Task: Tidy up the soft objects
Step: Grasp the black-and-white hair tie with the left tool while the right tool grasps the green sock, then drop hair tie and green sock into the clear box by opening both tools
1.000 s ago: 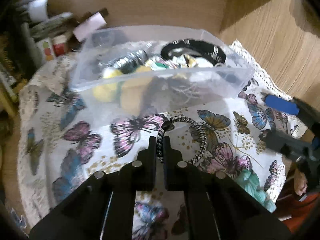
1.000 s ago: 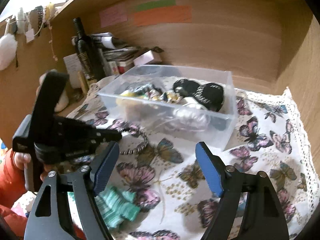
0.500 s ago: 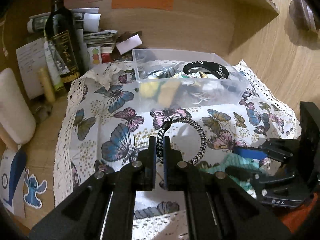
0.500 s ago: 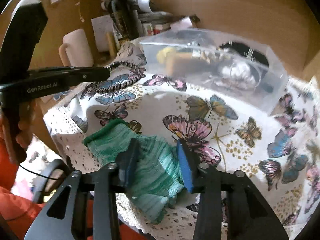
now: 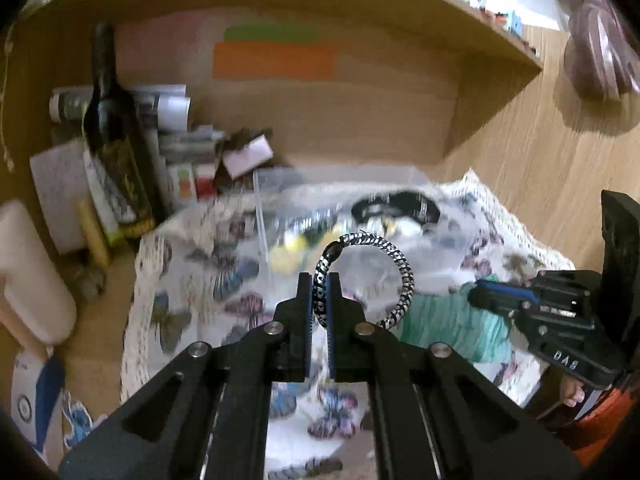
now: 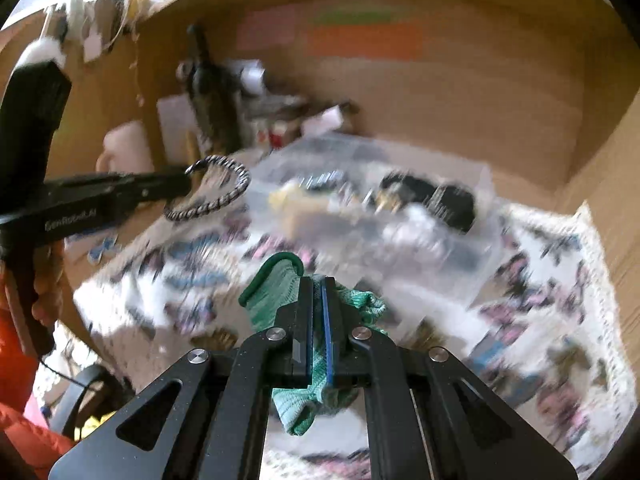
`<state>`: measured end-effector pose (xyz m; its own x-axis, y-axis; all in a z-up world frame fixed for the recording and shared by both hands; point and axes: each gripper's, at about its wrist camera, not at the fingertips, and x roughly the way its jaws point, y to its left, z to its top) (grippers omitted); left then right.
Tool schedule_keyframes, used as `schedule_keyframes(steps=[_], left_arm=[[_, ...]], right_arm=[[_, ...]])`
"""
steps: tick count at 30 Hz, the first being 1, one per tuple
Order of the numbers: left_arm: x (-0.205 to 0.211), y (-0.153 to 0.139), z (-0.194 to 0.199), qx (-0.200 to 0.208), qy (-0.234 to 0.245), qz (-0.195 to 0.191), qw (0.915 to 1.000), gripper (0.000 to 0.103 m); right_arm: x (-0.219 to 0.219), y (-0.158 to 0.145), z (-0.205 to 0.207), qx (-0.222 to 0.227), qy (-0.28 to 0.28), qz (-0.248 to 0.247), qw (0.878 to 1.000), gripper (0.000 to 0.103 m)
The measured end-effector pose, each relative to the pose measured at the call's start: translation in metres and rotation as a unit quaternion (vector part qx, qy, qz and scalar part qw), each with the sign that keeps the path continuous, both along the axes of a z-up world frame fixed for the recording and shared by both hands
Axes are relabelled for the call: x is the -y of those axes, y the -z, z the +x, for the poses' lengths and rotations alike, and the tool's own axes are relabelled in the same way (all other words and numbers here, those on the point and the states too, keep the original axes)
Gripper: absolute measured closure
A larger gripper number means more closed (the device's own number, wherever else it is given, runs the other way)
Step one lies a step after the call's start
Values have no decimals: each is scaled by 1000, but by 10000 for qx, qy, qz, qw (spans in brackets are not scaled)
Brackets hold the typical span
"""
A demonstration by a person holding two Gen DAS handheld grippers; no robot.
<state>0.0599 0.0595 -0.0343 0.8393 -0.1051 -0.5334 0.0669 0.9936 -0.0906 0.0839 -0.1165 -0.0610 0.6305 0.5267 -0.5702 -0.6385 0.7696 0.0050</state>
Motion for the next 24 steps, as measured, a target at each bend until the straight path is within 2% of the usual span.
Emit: schedule_keyframes(steps=[8, 10, 13, 19, 24], left_arm=[[-2, -25, 38, 261, -21, -11, 9997, 98], [-1, -26, 50, 253, 51, -20, 9997, 98], [2, -21, 68, 145, 76, 20, 9999, 98], [2, 7, 108, -305, 123, 83, 9994, 98], [3, 36, 131, -769, 178, 154, 9968, 98]], right_arm=[[15, -51, 35, 684, 440, 346, 9961, 100], [16, -60, 46, 884, 521, 499, 9935, 99], [12, -66, 63, 935, 578, 516, 9926, 99], [-8, -51, 100, 696, 544, 272, 9957, 99], [-24, -16, 127, 230, 427, -120, 9988, 99]])
